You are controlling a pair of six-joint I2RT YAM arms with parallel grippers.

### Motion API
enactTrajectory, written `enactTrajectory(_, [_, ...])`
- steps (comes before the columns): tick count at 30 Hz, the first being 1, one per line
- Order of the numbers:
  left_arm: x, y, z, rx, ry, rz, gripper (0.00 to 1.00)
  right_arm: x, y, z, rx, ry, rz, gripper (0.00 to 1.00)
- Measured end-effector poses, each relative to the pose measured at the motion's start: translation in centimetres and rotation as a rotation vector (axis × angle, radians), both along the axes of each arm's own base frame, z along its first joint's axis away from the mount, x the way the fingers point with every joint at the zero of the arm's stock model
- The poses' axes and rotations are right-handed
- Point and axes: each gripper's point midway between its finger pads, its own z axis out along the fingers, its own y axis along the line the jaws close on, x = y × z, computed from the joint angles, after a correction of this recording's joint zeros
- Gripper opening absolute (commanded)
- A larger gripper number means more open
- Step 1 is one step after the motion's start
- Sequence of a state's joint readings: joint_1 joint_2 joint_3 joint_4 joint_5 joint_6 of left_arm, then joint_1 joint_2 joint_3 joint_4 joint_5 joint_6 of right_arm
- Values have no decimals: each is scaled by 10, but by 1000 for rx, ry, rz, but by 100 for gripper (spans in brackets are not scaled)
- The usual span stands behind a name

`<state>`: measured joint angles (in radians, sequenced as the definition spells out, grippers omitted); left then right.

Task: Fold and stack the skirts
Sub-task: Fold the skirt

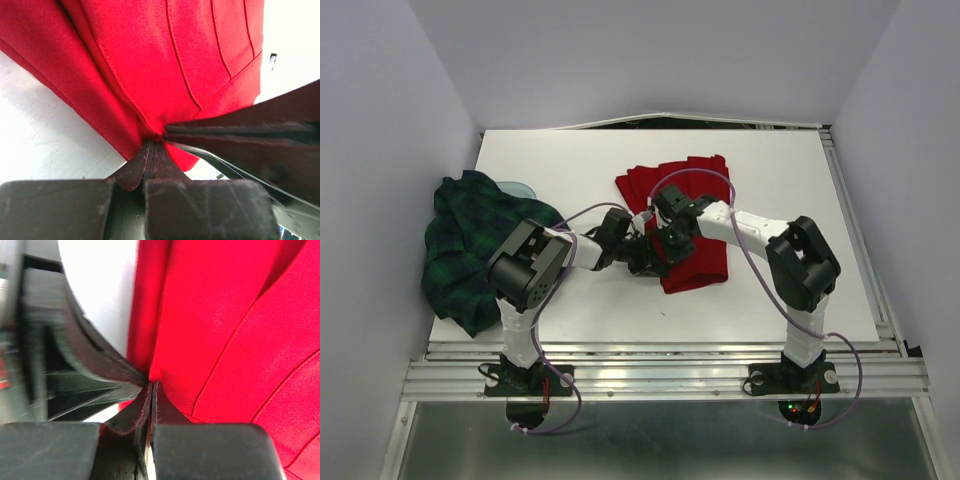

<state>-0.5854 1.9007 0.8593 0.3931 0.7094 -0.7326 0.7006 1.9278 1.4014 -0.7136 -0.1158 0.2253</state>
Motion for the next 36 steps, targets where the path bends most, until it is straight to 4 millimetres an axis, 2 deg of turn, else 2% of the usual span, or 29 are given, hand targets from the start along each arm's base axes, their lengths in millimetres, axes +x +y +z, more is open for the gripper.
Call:
enactTrajectory(7, [0,0,0,0,1,1,0,7,3,13,55,18,-11,1])
enactTrajectory(16, [1,-1,-1,-11,12,-4,0,0,13,24,201,119,-39,1])
enactTrajectory(25, [2,2,-1,-12,21,3,0,-6,4,3,442,361,-227,1])
enactTrajectory(34, [1,8,-2,-11,56,5,0,-5,7,-6,667,500,-324,1])
enactTrajectory(36, [1,10,-2,-8,61,9,5,-2,7,-10,706,520,-337,1])
